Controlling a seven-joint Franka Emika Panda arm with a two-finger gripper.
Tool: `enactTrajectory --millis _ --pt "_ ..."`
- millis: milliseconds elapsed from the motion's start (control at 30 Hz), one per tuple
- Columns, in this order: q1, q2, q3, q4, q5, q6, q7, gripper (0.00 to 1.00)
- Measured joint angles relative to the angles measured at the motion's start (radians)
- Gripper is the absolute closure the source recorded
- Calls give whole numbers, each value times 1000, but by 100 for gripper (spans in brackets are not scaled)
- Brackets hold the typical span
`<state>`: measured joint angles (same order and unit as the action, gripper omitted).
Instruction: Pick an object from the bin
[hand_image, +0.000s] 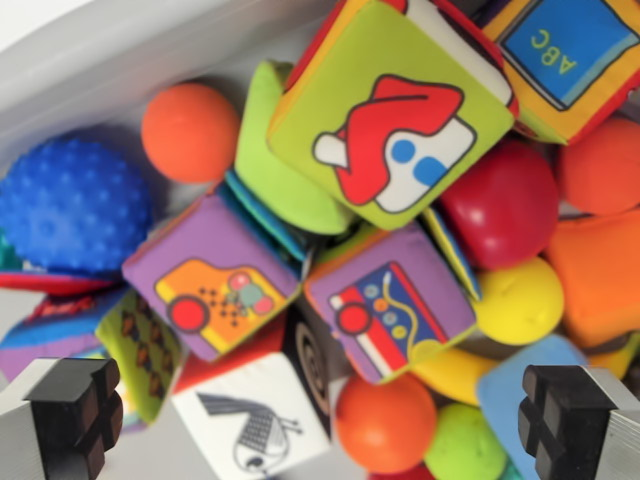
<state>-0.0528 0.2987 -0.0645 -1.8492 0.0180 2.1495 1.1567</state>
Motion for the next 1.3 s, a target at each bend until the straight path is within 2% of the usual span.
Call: enactTrajectory --millis 533,1300 --pt "1 159 -36 100 34 46 305 0" --pt "0 280 -32 73 49 195 312 0"
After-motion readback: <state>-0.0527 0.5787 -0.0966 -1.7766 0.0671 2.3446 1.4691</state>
